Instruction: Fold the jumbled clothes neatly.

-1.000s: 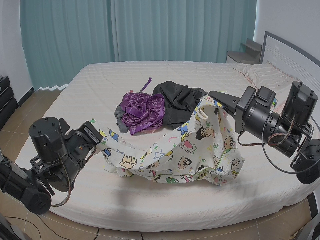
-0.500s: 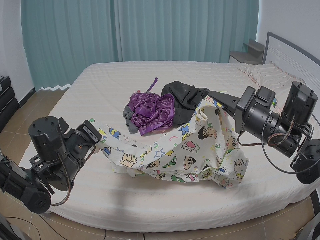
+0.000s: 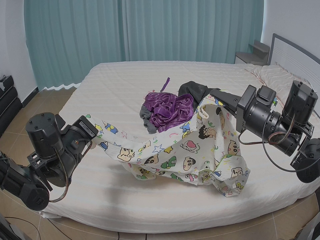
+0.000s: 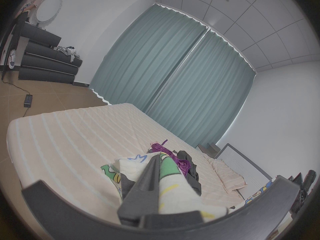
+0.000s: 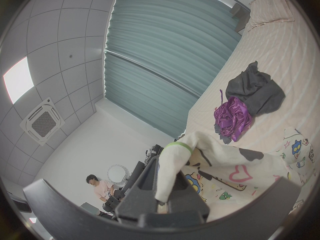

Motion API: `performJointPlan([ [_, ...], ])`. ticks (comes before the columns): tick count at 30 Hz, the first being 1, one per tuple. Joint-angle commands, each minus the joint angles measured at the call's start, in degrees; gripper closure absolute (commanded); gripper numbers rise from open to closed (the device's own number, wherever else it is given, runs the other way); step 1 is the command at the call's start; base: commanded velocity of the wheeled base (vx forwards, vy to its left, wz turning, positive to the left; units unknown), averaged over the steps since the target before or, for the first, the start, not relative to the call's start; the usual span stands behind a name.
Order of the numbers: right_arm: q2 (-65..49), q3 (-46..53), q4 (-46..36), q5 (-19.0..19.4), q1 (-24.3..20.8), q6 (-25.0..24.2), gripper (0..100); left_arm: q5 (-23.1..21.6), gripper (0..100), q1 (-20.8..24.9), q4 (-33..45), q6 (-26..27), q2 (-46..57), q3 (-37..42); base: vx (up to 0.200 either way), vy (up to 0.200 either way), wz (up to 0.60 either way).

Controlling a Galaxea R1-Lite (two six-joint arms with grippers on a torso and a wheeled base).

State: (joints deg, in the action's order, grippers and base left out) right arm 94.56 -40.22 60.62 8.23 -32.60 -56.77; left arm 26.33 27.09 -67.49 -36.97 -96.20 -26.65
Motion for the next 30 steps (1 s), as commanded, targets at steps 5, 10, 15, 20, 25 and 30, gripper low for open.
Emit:
performJointPlan([
  [5,0.1,-0.3,0.02,-0.05,0.08,0.08,100,0.12,100,-0.02,-0.01,0.06,0.4,0.02,0.0,0.2,0.0],
  [10,0.1,-0.39,0.11,-0.05,0.52,0.08,100,0.21,100,-0.02,-0.01,0.15,0.4,0.02,0.0,0.2,0.0],
  [15,0.1,-0.39,0.28,-0.05,0.61,0.08,100,0.21,100,-0.02,-0.01,0.15,0.48,0.02,0.0,0.2,0.0],
  [20,0.01,-0.39,0.28,-0.05,0.61,0.08,100,0.12,100,-0.02,-0.01,0.15,1.27,0.02,0.0,0.2,0.0],
  [25,0.01,-0.39,0.28,-0.05,0.61,0.08,100,0.12,100,-0.02,-0.01,0.24,1.19,0.02,0.0,0.2,0.0],
  [30,-0.08,-0.39,0.37,-0.05,0.96,0.17,100,0.21,100,-0.02,-0.01,0.24,1.19,0.02,0.0,0.2,0.0],
])
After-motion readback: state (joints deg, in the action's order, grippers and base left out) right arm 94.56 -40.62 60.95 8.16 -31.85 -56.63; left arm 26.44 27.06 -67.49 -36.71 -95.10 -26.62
